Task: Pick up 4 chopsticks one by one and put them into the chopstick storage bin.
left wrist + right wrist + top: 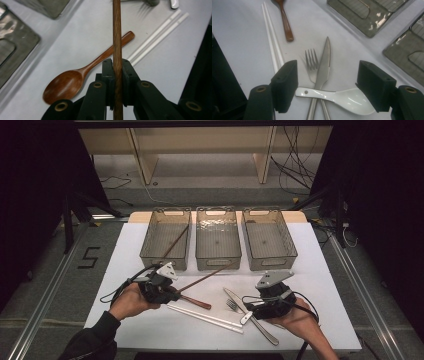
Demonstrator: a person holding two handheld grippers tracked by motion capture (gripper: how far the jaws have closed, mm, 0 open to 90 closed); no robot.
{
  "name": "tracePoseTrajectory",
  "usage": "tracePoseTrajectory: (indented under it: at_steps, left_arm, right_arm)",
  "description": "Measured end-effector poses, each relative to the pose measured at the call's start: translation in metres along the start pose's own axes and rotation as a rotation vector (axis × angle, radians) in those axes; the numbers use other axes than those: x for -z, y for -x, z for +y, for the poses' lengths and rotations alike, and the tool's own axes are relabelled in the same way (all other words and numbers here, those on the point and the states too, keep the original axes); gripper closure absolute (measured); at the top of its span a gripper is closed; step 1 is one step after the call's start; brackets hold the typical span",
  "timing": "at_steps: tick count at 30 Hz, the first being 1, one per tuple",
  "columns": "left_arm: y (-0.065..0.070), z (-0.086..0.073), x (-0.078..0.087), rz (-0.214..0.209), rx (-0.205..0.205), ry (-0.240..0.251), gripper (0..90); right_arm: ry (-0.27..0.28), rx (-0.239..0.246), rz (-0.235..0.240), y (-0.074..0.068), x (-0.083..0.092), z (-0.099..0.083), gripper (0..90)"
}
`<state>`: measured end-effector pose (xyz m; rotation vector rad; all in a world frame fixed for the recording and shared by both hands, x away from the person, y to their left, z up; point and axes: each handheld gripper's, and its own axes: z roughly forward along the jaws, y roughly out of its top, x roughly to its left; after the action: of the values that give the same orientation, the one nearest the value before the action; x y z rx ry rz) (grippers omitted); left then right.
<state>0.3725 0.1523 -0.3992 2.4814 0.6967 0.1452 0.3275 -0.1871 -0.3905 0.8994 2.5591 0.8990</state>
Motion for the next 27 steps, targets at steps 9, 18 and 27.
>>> tracePoseTrajectory:
  at_steps: [9, 18, 27]
  left_arm:
    - [-0.022, -0.001, 0.012, 0.044, 0.09, 0.062, 82.7]
    - [-0.055, 0.0, 0.02, 0.106, 0.213, 0.114, 82.7]
    - [-0.086, 0.009, 0.025, 0.16, 0.306, 0.145, 82.7]
  right_arm:
    - [0.035, -0.093, -0.009, 0.006, -0.001, -0.013, 30.0]
    - [0.043, -0.123, 0.0, 0.006, 0.002, -0.022, 28.4]
    - [0.042, -0.116, 0.01, 0.001, 0.002, -0.025, 28.1]
